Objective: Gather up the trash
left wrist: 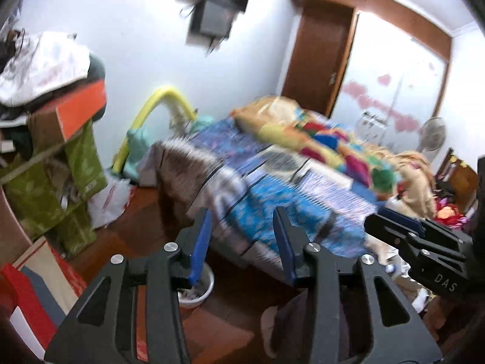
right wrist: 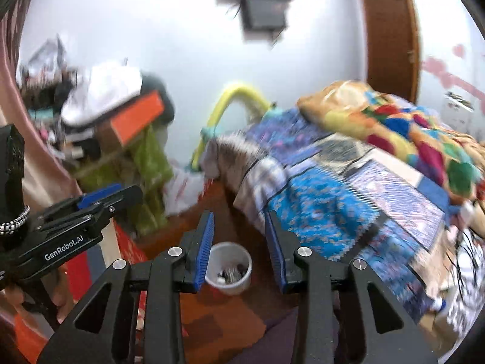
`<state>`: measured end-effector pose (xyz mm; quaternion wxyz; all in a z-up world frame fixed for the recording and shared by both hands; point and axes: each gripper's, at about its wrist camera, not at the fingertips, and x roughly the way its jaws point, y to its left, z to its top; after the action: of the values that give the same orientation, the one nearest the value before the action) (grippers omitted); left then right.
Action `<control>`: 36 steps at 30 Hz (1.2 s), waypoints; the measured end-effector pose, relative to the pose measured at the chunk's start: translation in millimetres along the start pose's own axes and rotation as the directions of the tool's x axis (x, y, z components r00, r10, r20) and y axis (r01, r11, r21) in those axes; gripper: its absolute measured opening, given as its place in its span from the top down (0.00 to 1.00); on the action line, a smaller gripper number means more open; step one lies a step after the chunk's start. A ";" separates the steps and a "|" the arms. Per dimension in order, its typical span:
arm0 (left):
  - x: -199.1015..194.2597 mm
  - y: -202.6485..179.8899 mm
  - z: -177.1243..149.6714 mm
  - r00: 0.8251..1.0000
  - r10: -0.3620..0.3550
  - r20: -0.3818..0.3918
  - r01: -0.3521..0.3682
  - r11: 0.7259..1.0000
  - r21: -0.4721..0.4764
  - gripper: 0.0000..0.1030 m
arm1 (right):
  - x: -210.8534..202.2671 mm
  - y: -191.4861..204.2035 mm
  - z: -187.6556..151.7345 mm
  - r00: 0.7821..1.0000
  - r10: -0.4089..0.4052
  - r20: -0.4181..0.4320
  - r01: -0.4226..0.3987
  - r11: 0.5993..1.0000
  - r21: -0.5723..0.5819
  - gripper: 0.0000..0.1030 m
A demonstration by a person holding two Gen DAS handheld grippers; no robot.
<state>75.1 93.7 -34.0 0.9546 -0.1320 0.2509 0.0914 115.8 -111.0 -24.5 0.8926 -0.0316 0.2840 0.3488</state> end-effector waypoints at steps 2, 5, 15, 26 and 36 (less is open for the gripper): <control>-21.6 -9.3 0.7 0.999 -0.022 0.041 0.022 1.000 0.018 0.60 | -23.7 2.3 -2.7 0.998 -0.046 0.050 0.046 0.999 0.012 0.69; -57.5 -24.4 -1.6 0.993 -0.075 0.090 0.070 0.996 0.056 0.55 | -58.9 8.7 -7.9 0.989 -0.092 0.116 0.089 0.996 0.028 0.68; -124.7 -48.3 -20.1 0.977 -0.143 0.156 0.117 0.980 0.161 0.12 | -123.7 23.4 -27.6 0.911 -0.297 0.287 0.277 0.955 0.107 0.05; -133.2 -49.0 -27.0 0.972 -0.153 0.176 0.120 0.976 0.184 0.08 | -142.8 23.0 -36.7 0.838 -0.444 0.317 0.409 0.896 0.172 0.00; -126.7 -53.3 -32.6 0.977 -0.146 0.155 0.115 0.975 0.191 0.08 | -145.7 28.5 -41.6 0.843 -0.441 0.307 0.415 0.897 0.150 0.00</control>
<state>-35.6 19.7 13.4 0.9843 -0.0528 0.1677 0.0159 -9.4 -188.1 21.8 0.9832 -0.0001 0.1282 0.1297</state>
